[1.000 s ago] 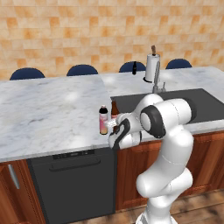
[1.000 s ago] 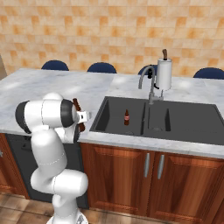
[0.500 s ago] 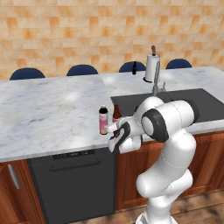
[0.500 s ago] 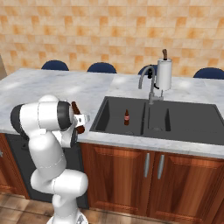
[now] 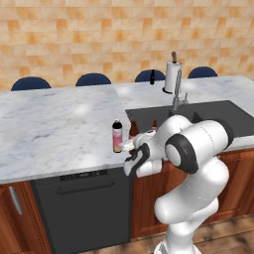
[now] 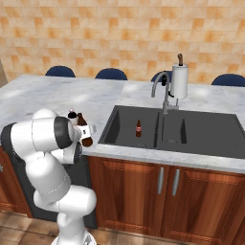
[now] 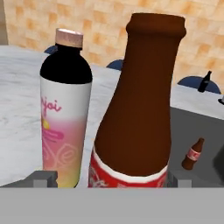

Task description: Place the large bottle from the dining counter next to the other large bottle outside the sink, and place the small bottle from the dining counter next to the other small bottle inside the sink.

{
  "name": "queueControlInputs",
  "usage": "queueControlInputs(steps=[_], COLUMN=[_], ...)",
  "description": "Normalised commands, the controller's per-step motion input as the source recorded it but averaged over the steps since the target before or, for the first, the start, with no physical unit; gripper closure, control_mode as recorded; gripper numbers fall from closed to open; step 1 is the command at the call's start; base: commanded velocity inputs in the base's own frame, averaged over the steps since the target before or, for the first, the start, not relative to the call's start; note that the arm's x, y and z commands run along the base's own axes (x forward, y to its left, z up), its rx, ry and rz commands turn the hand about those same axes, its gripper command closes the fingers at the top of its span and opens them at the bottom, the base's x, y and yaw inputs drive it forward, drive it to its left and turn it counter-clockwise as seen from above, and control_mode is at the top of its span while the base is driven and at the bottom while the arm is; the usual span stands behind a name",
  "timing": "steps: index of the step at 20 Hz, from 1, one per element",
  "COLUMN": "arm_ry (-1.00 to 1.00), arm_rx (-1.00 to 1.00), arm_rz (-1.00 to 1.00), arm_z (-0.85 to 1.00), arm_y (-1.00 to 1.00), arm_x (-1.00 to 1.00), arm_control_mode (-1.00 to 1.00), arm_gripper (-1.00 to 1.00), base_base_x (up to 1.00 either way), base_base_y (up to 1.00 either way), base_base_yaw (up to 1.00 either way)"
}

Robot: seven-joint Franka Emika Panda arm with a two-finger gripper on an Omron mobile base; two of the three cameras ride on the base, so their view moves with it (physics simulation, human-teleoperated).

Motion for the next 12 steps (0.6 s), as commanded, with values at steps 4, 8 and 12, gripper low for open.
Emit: queueControlInputs(steps=[4, 8, 12], arm_ry=[-0.12, -0.10, -0.19], arm_rx=[0.00, 0.00, 0.00], arm_rz=[0.00, 0.00, 0.00], arm_z=[0.00, 0.00, 0.23], arm_y=[-0.15, -0.16, -0.01], arm_x=[-0.06, -0.02, -0.61], arm_control_mode=[-1.00, -1.00, -1.00], arm_gripper=[-1.00, -1.00, -1.00], base_base_x=[0.00, 0.00, 0.00], base_base_y=[0.00, 0.00, 0.00], base_base_yaw=[0.00, 0.00, 0.00])
